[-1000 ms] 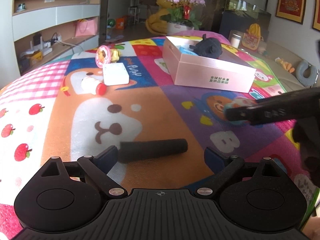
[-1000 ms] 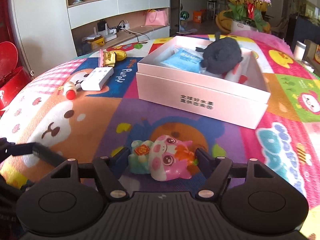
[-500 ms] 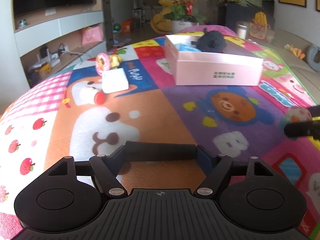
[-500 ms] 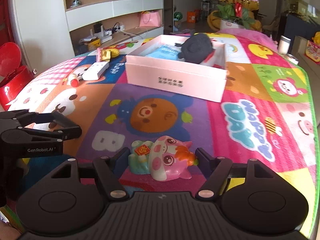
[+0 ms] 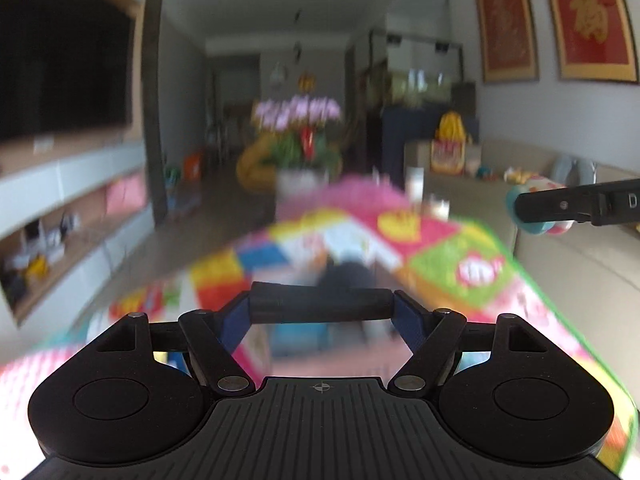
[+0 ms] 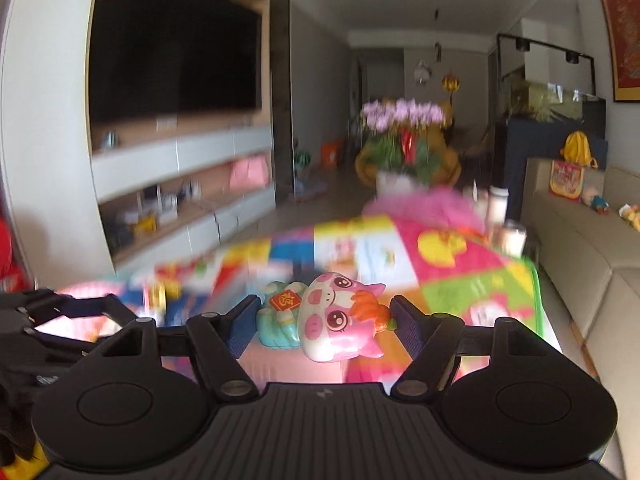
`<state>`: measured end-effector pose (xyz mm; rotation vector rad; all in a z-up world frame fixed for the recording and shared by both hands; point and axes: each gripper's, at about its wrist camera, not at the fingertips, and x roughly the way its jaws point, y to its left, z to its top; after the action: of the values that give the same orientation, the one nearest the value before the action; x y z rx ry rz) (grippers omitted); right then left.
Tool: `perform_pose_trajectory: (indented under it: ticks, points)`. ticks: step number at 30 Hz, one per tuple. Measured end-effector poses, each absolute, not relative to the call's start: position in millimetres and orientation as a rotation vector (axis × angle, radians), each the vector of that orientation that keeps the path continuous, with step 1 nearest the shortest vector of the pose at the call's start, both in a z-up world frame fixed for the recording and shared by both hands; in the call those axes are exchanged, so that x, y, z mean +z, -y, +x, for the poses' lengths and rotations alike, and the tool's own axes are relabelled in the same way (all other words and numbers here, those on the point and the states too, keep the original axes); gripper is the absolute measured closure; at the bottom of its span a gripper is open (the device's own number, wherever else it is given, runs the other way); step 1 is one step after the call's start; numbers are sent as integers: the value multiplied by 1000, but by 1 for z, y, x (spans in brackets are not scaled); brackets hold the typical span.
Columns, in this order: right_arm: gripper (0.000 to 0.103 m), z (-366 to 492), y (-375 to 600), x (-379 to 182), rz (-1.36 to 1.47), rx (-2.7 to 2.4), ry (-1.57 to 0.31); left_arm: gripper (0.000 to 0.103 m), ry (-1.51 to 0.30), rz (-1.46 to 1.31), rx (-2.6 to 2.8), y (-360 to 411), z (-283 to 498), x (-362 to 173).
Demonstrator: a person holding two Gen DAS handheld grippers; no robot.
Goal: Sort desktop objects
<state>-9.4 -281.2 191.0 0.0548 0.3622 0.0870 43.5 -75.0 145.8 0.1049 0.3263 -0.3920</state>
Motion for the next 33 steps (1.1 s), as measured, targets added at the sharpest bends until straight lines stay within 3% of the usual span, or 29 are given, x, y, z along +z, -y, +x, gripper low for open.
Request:
perform_pose_trajectory:
  ticks: [3, 4, 5, 6, 10, 18, 24, 33]
  points:
    - [32, 31, 287, 210, 113, 105, -351, 22, -314, 73, -406, 88, 85, 154]
    - [32, 47, 289, 214, 141, 119, -363, 19, -322, 55, -414, 89, 97, 153]
    - [31, 62, 290, 216, 170, 144, -383, 8, -338, 37, -421, 88, 107, 151]
    - [30, 77, 292, 217, 196, 165, -402, 7, -352, 16, -415, 84, 112, 149]
    - [20, 103, 295, 214, 218, 134, -396, 6, -394, -23, -353, 49, 105, 129]
    - [12, 113, 275, 190, 216, 121, -446, 3, -595, -8, -161, -25, 63, 53]
    - [12, 111, 235, 187, 67, 160, -461, 2, -653, -123, -42, -71, 40, 23]
    - [11, 34, 303, 170, 7, 38, -534, 1, -646, -236, -92, -74, 33, 17]
